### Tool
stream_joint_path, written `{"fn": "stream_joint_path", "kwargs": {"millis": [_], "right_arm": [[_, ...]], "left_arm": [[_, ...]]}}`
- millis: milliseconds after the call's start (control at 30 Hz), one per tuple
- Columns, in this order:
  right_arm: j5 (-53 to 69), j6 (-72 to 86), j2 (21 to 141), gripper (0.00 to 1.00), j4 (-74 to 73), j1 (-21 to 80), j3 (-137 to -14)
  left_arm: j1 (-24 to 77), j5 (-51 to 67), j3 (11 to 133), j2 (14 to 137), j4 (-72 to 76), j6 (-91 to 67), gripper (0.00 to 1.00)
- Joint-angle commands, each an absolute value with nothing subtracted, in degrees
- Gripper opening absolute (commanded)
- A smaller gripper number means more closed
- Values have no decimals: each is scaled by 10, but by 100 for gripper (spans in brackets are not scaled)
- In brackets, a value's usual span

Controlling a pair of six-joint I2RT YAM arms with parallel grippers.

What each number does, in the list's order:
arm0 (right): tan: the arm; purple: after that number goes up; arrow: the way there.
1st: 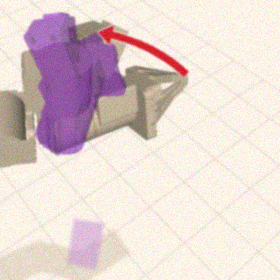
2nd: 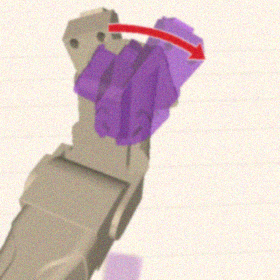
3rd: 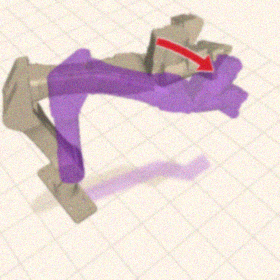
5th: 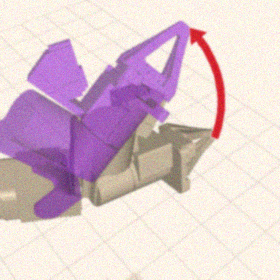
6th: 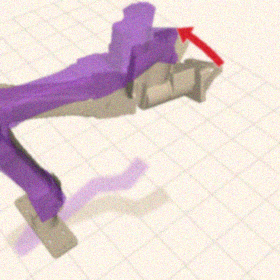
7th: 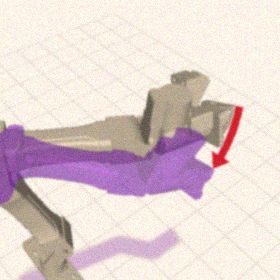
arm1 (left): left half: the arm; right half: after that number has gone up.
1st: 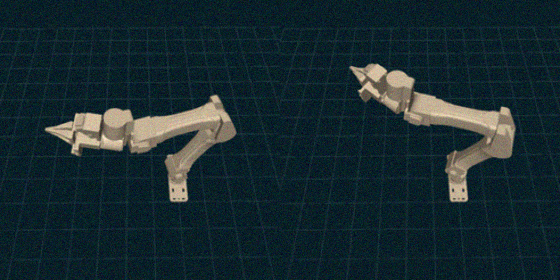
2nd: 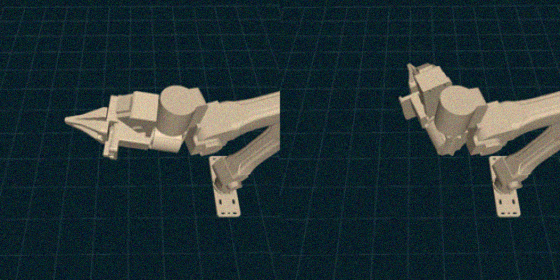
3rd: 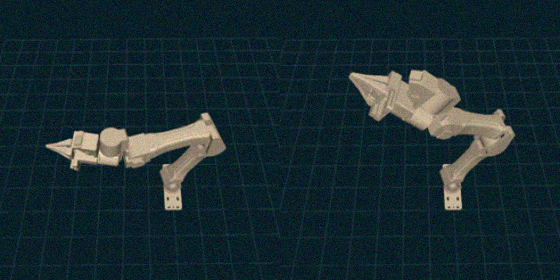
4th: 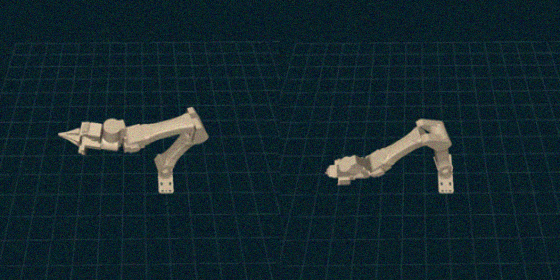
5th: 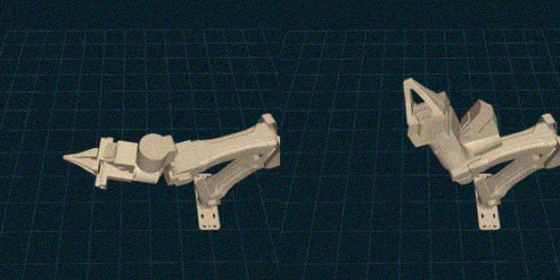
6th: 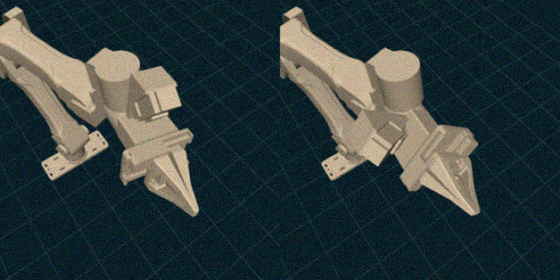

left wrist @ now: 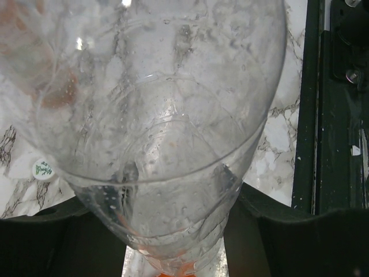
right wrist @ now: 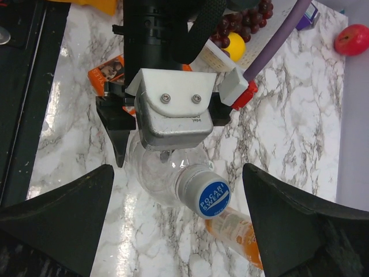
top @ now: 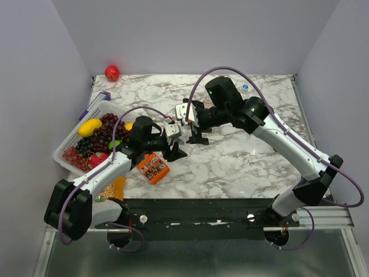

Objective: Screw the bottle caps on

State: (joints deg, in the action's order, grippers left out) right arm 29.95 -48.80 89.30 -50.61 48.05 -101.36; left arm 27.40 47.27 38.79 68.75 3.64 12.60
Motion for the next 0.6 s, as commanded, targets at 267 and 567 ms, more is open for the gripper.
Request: {"fn": "stream_joint_path", "kwargs": {"millis": [267,567], "right_arm": [[276,-500,880,99,-535,484,-969],[234,-460,848,98,-595,484,-921]], "left_arm": [[259,472,381,689,140,10,0],[236,444,368,691,204,-53,0]]}}
